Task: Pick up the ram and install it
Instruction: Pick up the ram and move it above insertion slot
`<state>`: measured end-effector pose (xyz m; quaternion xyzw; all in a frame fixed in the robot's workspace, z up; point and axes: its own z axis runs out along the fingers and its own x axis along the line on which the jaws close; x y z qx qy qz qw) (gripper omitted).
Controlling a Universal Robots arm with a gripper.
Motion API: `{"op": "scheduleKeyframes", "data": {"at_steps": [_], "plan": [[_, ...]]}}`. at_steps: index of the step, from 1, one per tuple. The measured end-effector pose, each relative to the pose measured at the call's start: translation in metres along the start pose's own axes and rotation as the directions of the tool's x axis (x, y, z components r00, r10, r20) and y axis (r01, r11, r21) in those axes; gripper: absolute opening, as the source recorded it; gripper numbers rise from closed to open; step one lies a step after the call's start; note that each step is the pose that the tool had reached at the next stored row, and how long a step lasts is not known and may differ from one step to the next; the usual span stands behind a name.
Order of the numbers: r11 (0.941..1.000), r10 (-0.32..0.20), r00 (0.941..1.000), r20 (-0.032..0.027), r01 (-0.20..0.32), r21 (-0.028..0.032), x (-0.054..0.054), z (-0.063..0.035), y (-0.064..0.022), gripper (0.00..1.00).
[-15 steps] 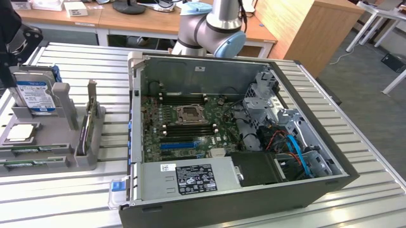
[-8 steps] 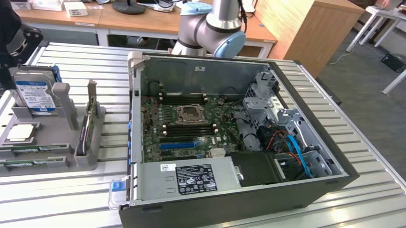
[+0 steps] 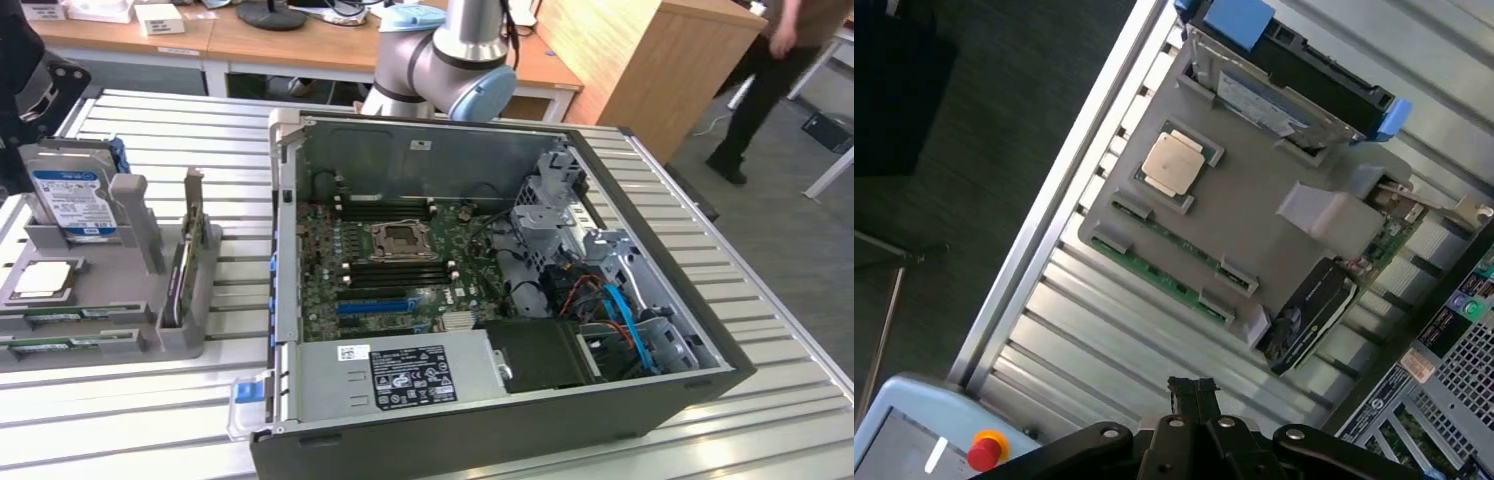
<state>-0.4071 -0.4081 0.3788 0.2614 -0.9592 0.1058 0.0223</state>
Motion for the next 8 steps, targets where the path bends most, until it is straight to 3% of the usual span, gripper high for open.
{"op": "scheduleKeyframes", "data": {"at_steps": [8], "plan": [[0.9939,-0.101,0.9949,-0.0052,0.101,0.0451,0.0002,0.0000,0.0001,0.11]]}}
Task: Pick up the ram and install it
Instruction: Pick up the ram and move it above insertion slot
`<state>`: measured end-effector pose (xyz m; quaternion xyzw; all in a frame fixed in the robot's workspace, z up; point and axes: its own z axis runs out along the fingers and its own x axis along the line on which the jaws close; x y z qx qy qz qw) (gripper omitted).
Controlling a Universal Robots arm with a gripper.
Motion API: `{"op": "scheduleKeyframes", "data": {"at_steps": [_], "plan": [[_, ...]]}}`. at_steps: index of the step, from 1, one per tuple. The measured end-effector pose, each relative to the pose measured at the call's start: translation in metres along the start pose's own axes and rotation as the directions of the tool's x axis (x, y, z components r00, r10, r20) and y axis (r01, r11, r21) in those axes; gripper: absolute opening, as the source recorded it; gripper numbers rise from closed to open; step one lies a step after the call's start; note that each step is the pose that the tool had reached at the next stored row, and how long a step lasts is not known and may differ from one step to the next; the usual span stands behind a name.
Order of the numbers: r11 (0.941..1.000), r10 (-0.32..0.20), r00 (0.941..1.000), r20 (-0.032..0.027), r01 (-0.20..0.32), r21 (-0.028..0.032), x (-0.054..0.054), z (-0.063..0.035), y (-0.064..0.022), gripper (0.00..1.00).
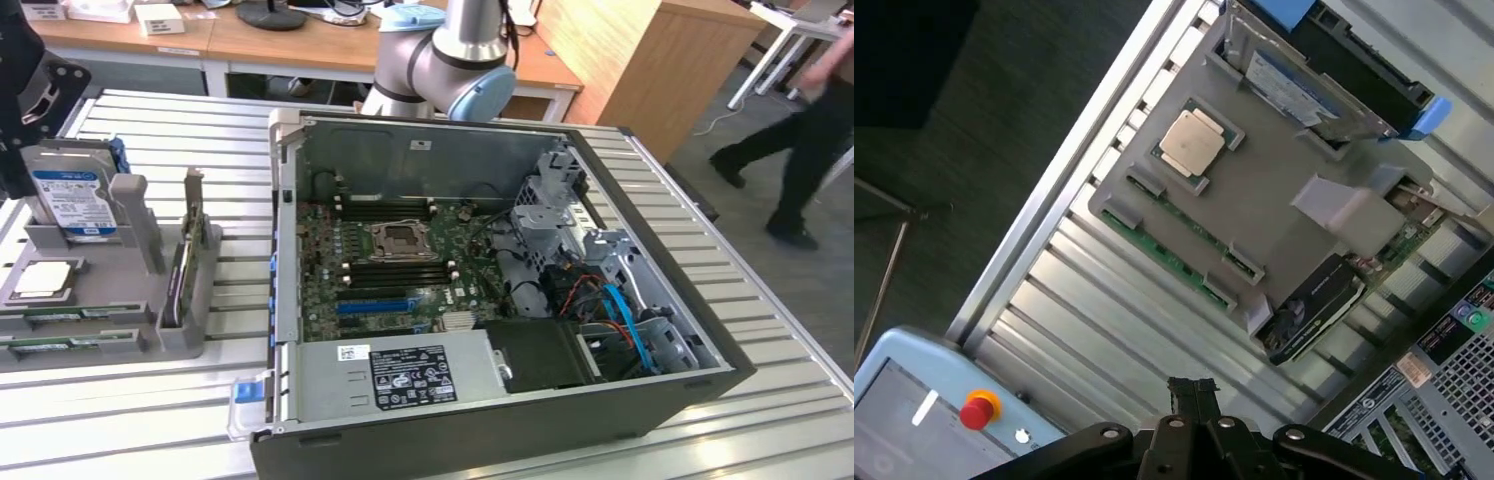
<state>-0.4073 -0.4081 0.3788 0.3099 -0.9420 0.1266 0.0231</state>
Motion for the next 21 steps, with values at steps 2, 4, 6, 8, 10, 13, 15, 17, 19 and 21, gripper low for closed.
{"op": "scheduleKeyframes", "data": {"at_steps": [2,4,6,8,10,13,15,17,19,21], "plan": [[0.9995,-0.028,0.9996,0.0008,0.028,0.0106,0.0000,0.0000,0.0001,0.11],[0.9982,-0.057,0.9984,0.0017,0.057,0.0206,0.0000,0.0000,0.0001,0.11],[0.9959,-0.085,0.9963,0.0028,0.085,0.0295,0.0000,-0.0001,0.0000,0.11],[0.9927,-0.115,0.9933,0.0047,0.115,0.0382,0.0000,-0.0001,0.0000,0.11],[0.9882,-0.146,0.9892,0.0065,0.146,0.0473,0.0000,-0.0001,0.0000,0.11],[0.9800,-0.190,0.9817,0.0083,0.190,0.0605,0.0000,0.0000,0.0000,0.11],[0.9734,-0.220,0.9755,0.0092,0.218,0.0693,0.0000,0.0000,0.0000,0.11],[0.9654,-0.250,0.9681,0.0103,0.249,0.0783,0.0000,0.0000,0.0000,0.11],[0.9566,-0.280,0.9598,0.0120,0.278,0.0867,0.0000,0.0000,0.0000,0.11],[0.9469,-0.310,0.9507,0.0137,0.307,0.0949,0.0000,0.0000,0.0000,0.11]]}}
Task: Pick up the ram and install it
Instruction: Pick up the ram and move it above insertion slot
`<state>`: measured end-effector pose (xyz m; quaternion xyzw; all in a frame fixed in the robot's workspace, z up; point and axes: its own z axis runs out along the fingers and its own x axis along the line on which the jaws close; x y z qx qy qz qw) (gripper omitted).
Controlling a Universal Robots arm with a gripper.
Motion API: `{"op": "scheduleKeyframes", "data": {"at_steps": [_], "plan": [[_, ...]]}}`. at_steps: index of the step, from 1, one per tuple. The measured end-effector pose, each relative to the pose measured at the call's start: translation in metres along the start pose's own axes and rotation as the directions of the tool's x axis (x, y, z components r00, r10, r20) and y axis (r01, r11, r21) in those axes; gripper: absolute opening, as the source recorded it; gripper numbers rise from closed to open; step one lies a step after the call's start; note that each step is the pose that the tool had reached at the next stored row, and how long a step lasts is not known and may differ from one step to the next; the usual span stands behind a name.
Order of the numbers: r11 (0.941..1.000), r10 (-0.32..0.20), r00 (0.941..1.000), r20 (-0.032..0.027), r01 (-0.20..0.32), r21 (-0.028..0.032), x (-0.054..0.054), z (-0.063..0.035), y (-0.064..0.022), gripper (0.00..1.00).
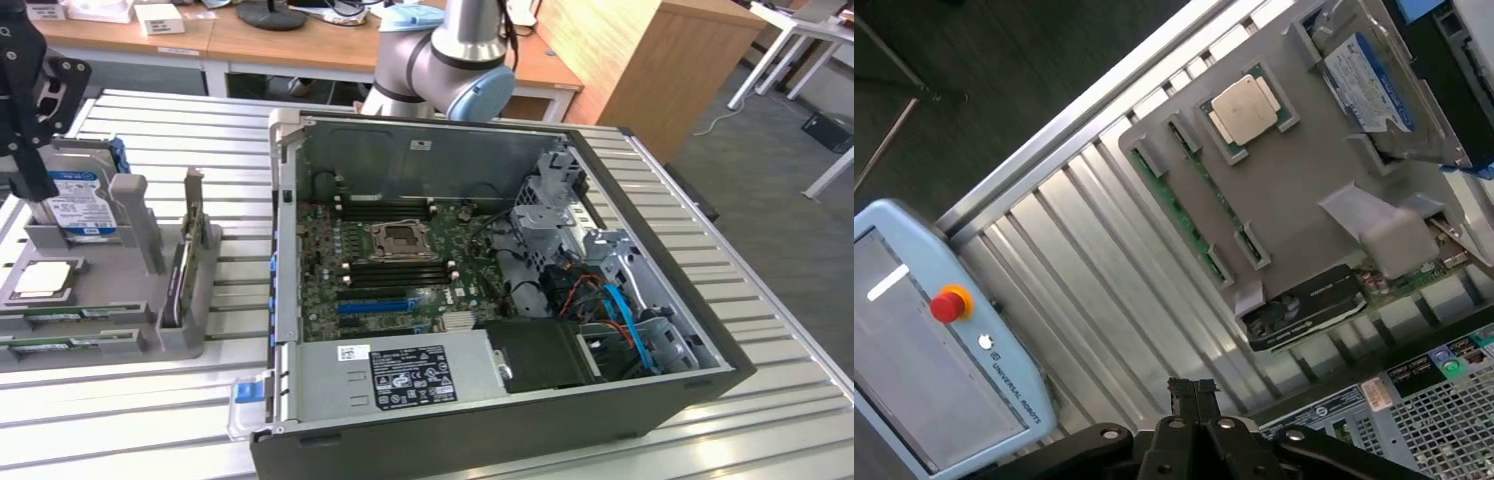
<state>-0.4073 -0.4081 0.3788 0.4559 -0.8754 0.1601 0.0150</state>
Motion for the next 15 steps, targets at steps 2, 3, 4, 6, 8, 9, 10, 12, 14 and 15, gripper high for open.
{"op": "scheduleKeyframes", "data": {"at_steps": [2,3,4,6,8,9,10,12,14,15], "plan": [[0.9994,-0.033,0.9995,0.0047,0.033,0.0083,0.0000,0.0000,0.0000,0.11],[0.9988,-0.048,0.9988,0.0069,0.048,0.0125,0.0000,0.0000,0.0000,0.11],[0.9978,-0.064,0.9979,0.0091,0.064,0.0166,0.0000,0.0001,0.0000,0.11],[0.9957,-0.090,0.9959,0.0123,0.090,0.0236,0.0000,0.0000,-0.0001,0.11],[0.9954,-0.093,0.9956,0.0129,0.093,0.0243,0.0000,0.0000,-0.0001,0.11],[0.9954,-0.093,0.9956,0.0130,0.093,0.0245,0.0000,0.0000,0.0000,0.11],[0.9954,-0.093,0.9956,0.0131,0.093,0.0245,0.0000,0.0001,0.0000,0.11],[0.9954,-0.093,0.9956,0.0131,0.093,0.0246,0.0000,0.0002,0.0001,0.11],[0.9955,-0.092,0.9956,0.0167,0.091,0.0262,0.0000,0.0006,0.0003,0.11],[0.9955,-0.091,0.9957,0.0185,0.091,0.0267,-0.0001,0.0008,0.0004,0.11]]}}
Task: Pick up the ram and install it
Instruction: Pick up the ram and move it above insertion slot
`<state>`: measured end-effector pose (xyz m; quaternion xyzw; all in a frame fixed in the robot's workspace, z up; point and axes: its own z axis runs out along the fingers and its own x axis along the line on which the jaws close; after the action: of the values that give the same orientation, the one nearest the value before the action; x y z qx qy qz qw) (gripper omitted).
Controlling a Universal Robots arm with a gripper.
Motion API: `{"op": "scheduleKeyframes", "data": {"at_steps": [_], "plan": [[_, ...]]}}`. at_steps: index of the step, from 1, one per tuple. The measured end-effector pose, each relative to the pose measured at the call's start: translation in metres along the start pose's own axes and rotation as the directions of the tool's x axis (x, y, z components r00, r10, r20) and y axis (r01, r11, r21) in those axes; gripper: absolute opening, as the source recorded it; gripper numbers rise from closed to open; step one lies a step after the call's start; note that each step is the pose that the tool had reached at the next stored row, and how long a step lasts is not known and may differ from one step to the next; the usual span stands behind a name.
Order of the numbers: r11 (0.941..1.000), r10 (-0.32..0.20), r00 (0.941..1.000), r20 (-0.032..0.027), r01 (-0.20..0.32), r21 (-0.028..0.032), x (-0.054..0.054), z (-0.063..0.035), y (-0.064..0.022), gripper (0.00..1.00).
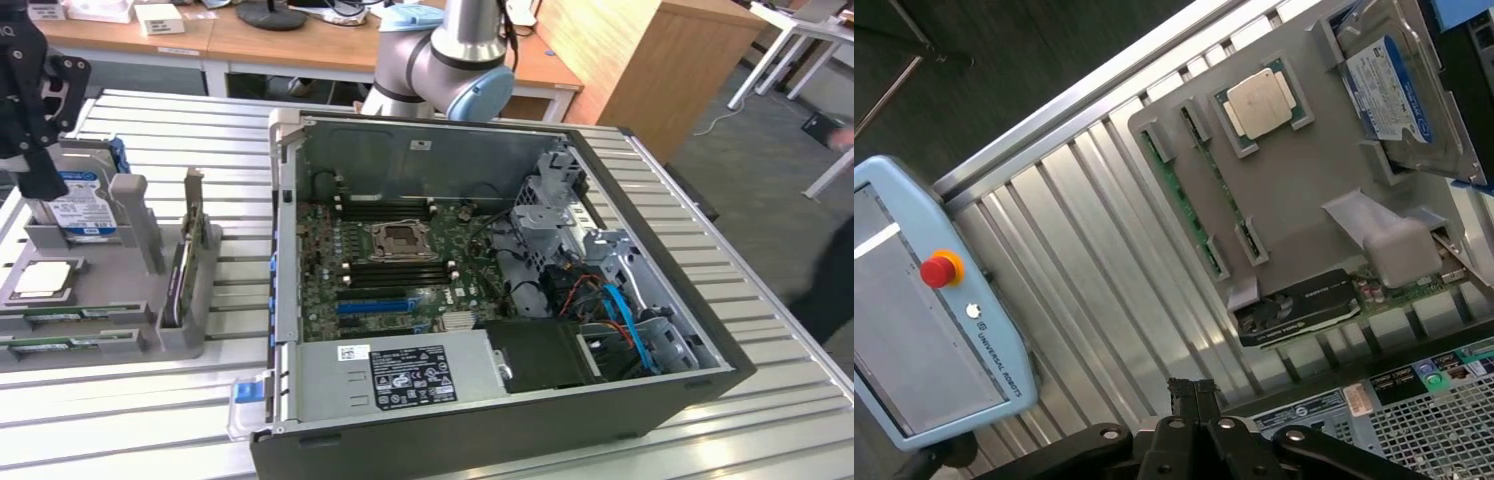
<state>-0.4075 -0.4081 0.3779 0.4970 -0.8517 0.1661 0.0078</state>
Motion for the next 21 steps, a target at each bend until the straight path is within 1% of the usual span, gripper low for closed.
{"op": "scheduleKeyframes", "data": {"at_steps": [1,3,4,9,10,15,17,19,21], "plan": [[1.0000,0.002,1.0000,0.0066,-0.002,-0.0020,0.000,0.0003,0.0001,0.11],[0.9999,0.005,0.9997,0.0234,-0.005,-0.0110,0.000,0.0012,0.0004,0.11],[0.9999,0.006,0.9996,0.0276,-0.006,-0.0134,0.000,0.0017,0.0005,0.11],[0.9999,0.007,0.9996,0.0282,-0.007,-0.0140,0.000,0.0025,0.0010,0.11],[0.9998,0.008,0.9996,0.0282,-0.008,-0.0161,0.000,0.0027,0.0014,0.11],[0.9996,0.010,0.9994,0.0327,-0.009,-0.0269,0.000,0.0046,0.0034,0.11],[0.9995,0.008,0.9995,0.0311,-0.007,-0.0310,0.000,0.0060,0.0041,0.11],[0.9995,0.008,0.9995,0.0311,-0.007,-0.0318,0.000,0.0087,0.0050,0.11],[0.9994,0.009,0.9994,0.0334,-0.008,-0.0334,-0.001,0.0110,0.0059,0.11]]}}
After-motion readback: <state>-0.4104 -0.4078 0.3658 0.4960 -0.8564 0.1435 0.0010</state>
